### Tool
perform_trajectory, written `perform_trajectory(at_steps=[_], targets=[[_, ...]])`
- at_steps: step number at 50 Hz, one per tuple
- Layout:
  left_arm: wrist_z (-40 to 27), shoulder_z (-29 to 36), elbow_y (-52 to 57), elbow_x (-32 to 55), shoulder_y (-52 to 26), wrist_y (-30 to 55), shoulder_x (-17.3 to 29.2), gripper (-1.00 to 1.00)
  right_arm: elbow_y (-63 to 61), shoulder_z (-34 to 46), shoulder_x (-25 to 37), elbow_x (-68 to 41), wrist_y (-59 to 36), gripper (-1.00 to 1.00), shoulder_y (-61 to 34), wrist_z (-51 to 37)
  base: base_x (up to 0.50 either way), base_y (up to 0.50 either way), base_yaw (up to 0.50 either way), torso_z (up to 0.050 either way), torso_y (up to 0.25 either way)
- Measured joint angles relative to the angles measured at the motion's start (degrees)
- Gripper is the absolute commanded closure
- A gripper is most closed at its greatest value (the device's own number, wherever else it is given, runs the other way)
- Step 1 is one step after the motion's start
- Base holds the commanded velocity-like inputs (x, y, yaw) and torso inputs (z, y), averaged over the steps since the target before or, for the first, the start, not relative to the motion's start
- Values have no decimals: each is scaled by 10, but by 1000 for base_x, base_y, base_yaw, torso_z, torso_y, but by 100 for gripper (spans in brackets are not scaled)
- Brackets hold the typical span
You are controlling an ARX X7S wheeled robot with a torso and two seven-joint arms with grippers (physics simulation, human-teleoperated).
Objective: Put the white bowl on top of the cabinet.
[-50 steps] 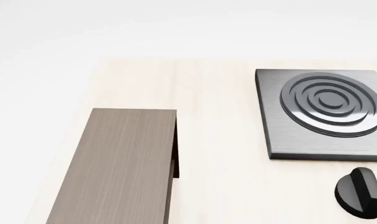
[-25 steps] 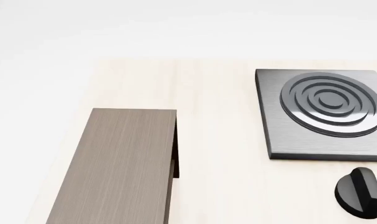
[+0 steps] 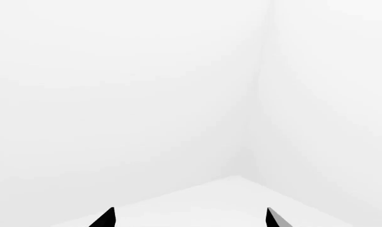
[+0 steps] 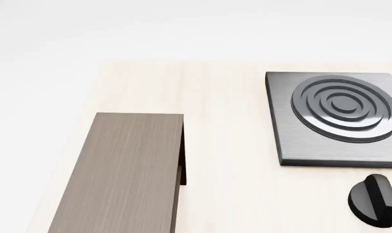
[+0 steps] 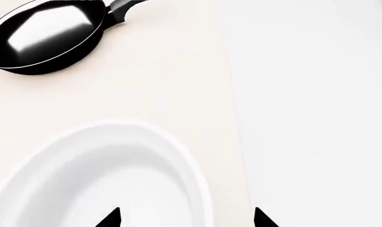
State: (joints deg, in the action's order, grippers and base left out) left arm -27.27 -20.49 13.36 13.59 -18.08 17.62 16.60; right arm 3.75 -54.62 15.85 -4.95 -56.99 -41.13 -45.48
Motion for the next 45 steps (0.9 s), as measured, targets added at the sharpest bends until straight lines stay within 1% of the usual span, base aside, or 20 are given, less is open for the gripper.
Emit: perform_trajectory(at_steps=[45], targets=[[-7,5,2,7,3,-1,4,-100,101,-12,17,3,57,-100,3,3,0,0,0,0,0]])
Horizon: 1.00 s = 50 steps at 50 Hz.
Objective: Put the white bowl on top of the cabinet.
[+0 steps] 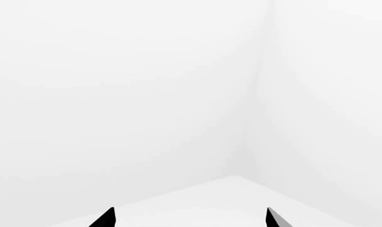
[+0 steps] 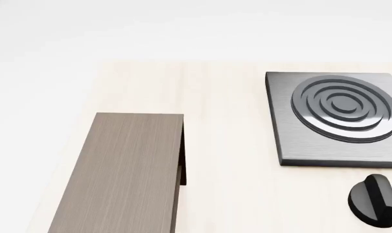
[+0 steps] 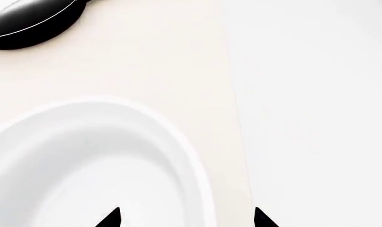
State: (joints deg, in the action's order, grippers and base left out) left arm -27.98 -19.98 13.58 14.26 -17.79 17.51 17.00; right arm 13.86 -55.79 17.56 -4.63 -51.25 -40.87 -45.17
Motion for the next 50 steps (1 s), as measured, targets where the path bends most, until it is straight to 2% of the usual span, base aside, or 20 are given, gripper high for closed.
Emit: perform_trajectory(at_steps=[9,10,34,50], targets=[[-2,1,1,1,1,0,1,-100,15,-3,5,2,6,-100,2,1,0,0,0,0,0],[-2,1,1,1,1,0,1,-100,16,-4,5,2,6,100,2,1,0,0,0,0,0],[-5,5,-5,0,0,-6,4,-100,-20,16,-7,13,16,100,16,1,0,0,0,0,0],[-8,5,-2,3,3,-5,6,-100,-157,85,-21,-2,-19,100,23,34,0,0,0,0,0]])
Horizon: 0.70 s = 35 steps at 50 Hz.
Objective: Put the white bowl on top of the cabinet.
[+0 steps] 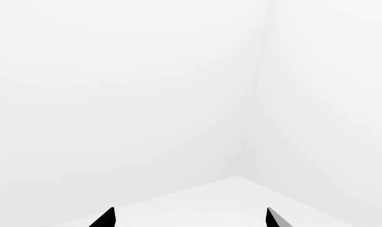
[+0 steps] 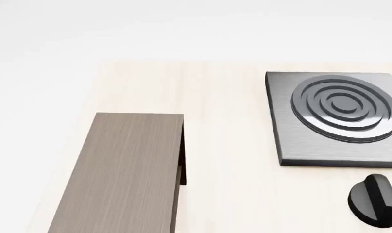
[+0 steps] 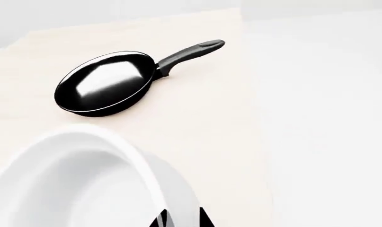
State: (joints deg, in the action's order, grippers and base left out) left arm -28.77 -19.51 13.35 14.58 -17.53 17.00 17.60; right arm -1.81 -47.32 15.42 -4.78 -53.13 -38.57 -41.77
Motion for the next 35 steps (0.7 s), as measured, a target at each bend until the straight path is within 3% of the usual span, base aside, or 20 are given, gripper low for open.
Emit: perform_trajectory(at_steps=[16,35], targets=[[-2,-1,2,5,1,2,2,-100,-46,124,38,-14,-73,100,-105,32,0,0,0,0,1],[-5,2,-1,5,0,0,4,-100,189,298,67,-36,-34,100,-352,120,0,0,0,0,1]])
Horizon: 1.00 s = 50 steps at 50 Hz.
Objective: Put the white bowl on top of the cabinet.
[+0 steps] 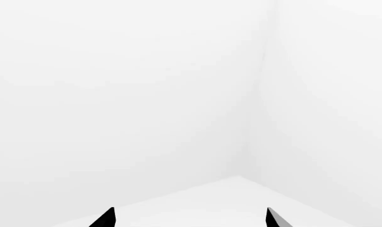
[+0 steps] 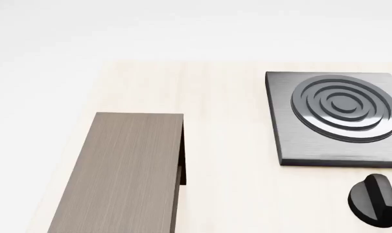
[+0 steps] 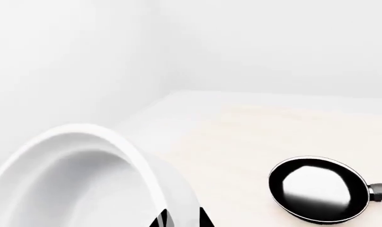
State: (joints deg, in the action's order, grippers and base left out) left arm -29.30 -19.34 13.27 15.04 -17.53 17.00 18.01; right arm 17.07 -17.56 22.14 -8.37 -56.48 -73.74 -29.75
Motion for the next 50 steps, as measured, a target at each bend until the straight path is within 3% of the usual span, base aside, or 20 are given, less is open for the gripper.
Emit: perform_trajectory(at_steps=[12,20,33,50], targets=[[-1,3,-6,-1,-1,-4,1,-100,352,80,-22,11,142,100,-200,74,0,0,0,0,1],[0,6,-11,-2,-1,-8,1,-100,485,82,-47,20,178,100,-265,111,0,0,0,0,1],[-1,9,-13,-1,-1,-9,1,-100,565,62,-87,49,131,100,-308,199,0,0,0,0,1],[-2,10,-12,4,-1,-7,2,-100,579,41,-134,79,51,100,-313,311,0,0,0,1,1]])
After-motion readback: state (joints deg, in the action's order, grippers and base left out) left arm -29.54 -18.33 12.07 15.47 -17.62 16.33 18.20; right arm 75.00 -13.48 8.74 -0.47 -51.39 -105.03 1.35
